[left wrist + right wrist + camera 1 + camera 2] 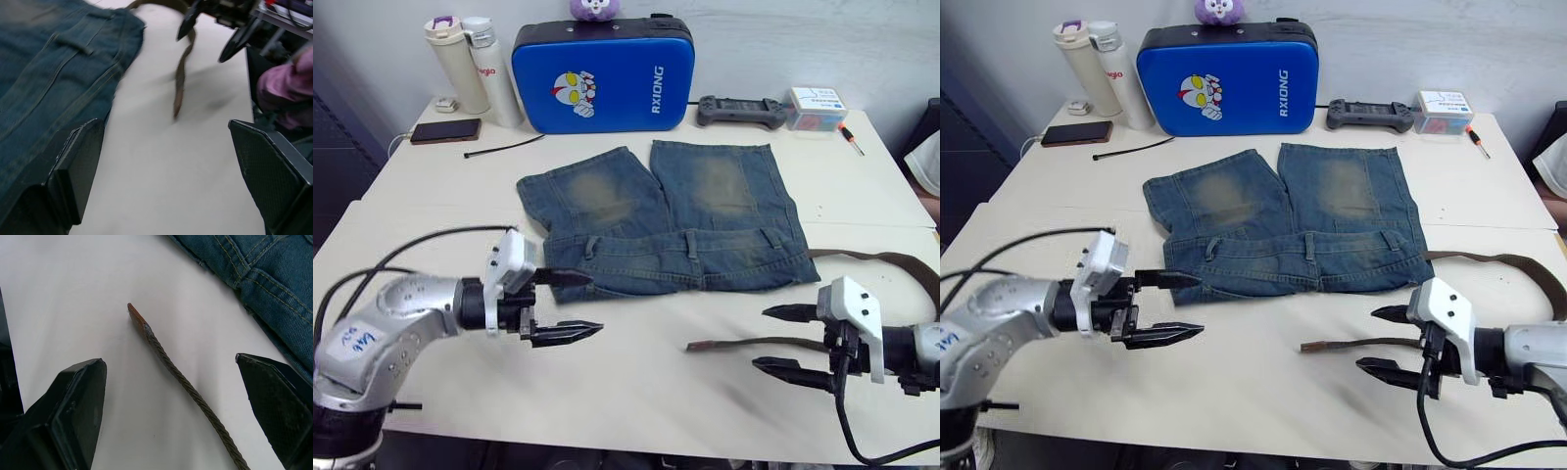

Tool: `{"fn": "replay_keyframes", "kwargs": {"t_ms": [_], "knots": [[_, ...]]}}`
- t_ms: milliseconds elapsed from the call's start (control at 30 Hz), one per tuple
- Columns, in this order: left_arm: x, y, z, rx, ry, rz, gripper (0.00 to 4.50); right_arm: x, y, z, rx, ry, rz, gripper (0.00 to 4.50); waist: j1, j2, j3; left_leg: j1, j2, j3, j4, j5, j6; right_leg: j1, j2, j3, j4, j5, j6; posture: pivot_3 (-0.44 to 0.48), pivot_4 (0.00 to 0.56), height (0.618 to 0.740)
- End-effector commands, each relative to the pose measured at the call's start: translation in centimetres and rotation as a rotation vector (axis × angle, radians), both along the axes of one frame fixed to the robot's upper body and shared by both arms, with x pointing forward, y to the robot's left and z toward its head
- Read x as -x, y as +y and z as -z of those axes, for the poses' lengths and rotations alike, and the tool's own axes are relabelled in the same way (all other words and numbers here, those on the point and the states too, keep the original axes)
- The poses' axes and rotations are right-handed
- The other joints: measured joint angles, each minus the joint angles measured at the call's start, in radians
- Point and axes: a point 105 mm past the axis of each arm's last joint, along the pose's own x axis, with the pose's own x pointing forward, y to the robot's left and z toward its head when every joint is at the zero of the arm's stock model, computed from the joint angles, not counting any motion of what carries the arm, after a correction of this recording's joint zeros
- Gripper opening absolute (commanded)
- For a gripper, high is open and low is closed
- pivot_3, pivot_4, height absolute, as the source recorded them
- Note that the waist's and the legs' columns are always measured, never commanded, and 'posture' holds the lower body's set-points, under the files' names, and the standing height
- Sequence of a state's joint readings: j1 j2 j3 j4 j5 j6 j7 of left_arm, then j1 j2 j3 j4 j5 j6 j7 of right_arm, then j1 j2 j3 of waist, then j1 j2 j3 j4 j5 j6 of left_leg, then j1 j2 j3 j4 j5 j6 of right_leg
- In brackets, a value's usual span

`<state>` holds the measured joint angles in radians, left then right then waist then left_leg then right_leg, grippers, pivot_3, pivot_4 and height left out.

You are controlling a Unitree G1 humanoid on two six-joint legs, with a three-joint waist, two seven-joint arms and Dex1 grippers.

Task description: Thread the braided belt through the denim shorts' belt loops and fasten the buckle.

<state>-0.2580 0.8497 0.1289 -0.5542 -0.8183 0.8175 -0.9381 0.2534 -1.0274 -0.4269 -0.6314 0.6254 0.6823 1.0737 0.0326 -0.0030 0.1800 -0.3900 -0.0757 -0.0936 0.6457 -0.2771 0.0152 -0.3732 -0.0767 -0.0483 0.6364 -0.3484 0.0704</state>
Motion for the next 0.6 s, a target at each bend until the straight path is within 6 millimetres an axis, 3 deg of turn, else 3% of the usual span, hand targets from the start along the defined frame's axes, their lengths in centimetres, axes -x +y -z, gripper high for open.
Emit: {"fn": "replay_keyframes", "kwargs": {"t_ms": [33, 200, 433, 533, 600], "knots": [[1.0, -1.0, -0.5, -0.02, 0.01, 0.104, 4.45, 0.2, -0.1, -0.3, 0.052, -0.025, 0.01, 4.5, -0.002, 0.0, 0.0, 0.0, 0.0, 0.0, 0.0, 0.0, 0.0, 0.0, 0.0, 0.0, 0.0, 0.0, 0.0, 0.0, 0.15, 0.74], [1.1, -1.4, -0.5, -0.068, -0.019, 0.149, 4.45, -1.2, -0.4, 1.0, 0.1, -0.041, 0.049, 4.5, -0.009, 0.0, 0.0, 0.001, 0.0, 0.001, 0.0, 0.0, -0.001, 0.0, 0.001, 0.001, 0.001, 0.0, 0.0, 0.0, 0.15, 0.74], [0.7, -1.6, 0.0, -0.037, -0.049, 0.077, 4.45, -4.4, 0.3, 3.9, 0.168, -0.024, -0.024, 4.5, -0.008, 0.0, 0.001, 0.001, 0.0, 0.002, 0.0, 0.001, -0.001, -0.001, 0.001, 0.002, 0.001, 0.0, 0.0, 0.0, 0.15, 0.74], [0.6, -1.7, 0.2, -0.004, -0.05, 0.038, 4.5, -5.5, 0.4, 5.0, 0.176, -0.012, -0.028, 3.66, -0.008, -0.001, 0.001, 0.0, 0.0, 0.002, 0.0, 0.001, -0.001, -0.001, 0.001, 0.002, 0.001, 0.0, 0.0, 0.0, 0.15, 0.74], [0.6, -1.7, 0.5, 0.006, -0.049, 0.018, 4.5, -5.6, 0.6, 5.3, 0.184, 0.013, -0.057, 2.66, -0.008, -0.001, 0.001, 0.0, 0.0, 0.002, 0.0, 0.001, -0.001, -0.002, 0.001, 0.002, 0.001, 0.0, 0.0, 0.0, 0.15, 0.74]]}}
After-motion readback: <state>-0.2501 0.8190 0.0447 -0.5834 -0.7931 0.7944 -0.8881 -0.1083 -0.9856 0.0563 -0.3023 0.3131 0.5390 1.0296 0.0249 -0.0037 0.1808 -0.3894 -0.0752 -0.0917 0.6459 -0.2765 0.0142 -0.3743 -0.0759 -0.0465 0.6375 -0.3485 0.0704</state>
